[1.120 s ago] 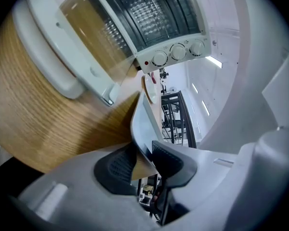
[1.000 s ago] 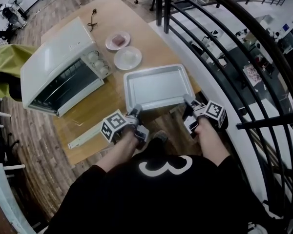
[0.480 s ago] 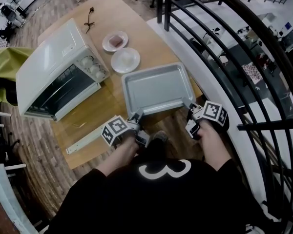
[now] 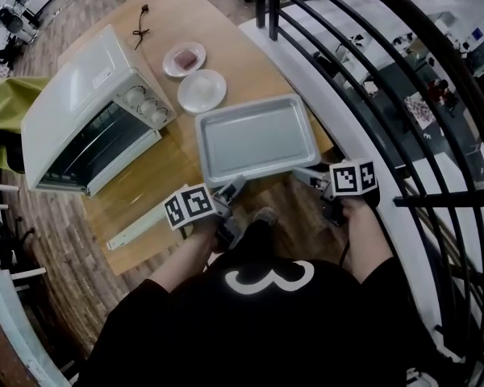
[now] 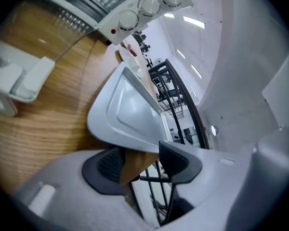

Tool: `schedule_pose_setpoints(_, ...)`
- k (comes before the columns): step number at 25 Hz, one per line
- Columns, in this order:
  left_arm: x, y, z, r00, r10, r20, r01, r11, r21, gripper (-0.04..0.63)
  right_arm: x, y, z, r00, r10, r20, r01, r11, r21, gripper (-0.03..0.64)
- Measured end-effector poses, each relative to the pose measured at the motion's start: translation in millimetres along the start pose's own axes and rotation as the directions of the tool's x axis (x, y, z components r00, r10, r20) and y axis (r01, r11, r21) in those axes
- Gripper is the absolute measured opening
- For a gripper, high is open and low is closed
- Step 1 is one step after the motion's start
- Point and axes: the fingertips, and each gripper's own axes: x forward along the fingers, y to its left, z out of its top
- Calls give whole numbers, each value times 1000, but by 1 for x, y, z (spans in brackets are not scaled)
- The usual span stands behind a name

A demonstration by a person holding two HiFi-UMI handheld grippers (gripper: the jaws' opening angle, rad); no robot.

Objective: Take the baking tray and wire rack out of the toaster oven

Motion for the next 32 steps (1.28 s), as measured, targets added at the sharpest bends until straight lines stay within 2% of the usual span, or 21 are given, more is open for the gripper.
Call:
schedule_pose_setpoints(3,-3,0,-9,999,25,-47,-21,995,93,211,1,-5,-12,993,-78,-88,68,991,-113,239)
schedule_pose_setpoints(6,-8,2,-19,995,53,-82,-38,983,180,236,-2,-20,-34,950,-233,-210,172,947,-273,265)
schedule_pose_setpoints(7,-12,1,-22,995,56,-83,-38,977,209,236,-4,-21,-39,938,-259,-228,187,937,-297,265)
schedule_pose_setpoints(9,-22,-2,-26,995,61,-74,-39,963,266,236,-9,-15,-44,935,-265,-235,188,934,-304,265)
schedule_pose_setpoints(12,-46,-12,-29,997,68,-42,-48,929,367,236,-17,20,-46,950,-237,-203,155,923,-354,265)
schedule_pose_setpoints(15,-83,-30,-27,997,73,13,-69,858,509,220,-21,81,-41,981,-156,-110,89,884,-459,265)
schedule_pose_setpoints(18,-127,-49,-30,996,51,74,-86,787,610,163,-26,154,-44,998,-32,-47,-1,822,-569,259)
schedule_pose_setpoints(20,-160,-61,-31,991,28,133,-108,755,647,112,-31,198,-48,999,42,-18,-44,771,-636,200)
schedule_pose_setpoints(22,-195,-73,-33,978,-9,209,-133,744,654,51,-36,240,-53,993,117,5,-82,719,-690,129)
schedule_pose_setpoints(23,-211,-80,-35,968,-29,247,-144,745,651,45,-40,258,-57,988,154,14,-99,698,-709,97)
schedule_pose_setpoints(26,-257,-99,-48,940,-75,333,-172,739,651,27,-54,308,-72,962,273,26,-168,662,-731,36)
schedule_pose_setpoints(29,-294,-115,-61,920,-105,377,-192,719,668,12,-63,356,-89,910,414,-9,-292,626,-723,8)
schedule_pose_setpoints(32,-320,-122,-66,908,-120,402,-202,715,669,11,-60,384,-95,887,462,-30,-328,582,-744,3)
